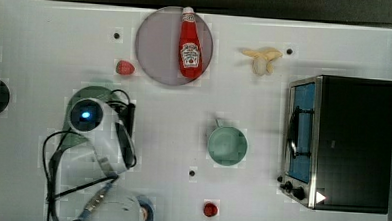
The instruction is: Drag strainer left to right.
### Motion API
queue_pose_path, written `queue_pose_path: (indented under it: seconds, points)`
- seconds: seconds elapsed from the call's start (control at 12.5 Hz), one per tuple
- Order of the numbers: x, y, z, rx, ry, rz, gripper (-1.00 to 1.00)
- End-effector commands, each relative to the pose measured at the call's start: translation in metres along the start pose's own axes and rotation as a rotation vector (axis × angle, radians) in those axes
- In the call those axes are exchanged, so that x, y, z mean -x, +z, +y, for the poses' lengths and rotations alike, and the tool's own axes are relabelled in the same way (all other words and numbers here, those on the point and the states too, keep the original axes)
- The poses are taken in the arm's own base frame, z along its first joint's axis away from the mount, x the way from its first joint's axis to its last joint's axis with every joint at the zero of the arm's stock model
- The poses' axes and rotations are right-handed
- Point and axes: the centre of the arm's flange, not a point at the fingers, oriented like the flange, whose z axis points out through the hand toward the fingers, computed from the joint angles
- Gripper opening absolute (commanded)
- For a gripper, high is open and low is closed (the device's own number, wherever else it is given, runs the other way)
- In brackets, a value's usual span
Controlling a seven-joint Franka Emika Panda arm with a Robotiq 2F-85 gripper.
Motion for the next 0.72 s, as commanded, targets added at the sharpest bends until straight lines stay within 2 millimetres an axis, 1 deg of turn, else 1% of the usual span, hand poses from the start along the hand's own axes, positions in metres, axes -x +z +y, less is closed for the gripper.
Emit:
queue_pose_path:
  seconds: [0.08, 0.72]
  points:
    - [-0.052, -0.025, -0.025, -0.034, -0.017, 0.016, 1.0]
    - [-0.151, -0.032, -0.035, -0.026, -0.079, 0.057, 1.0]
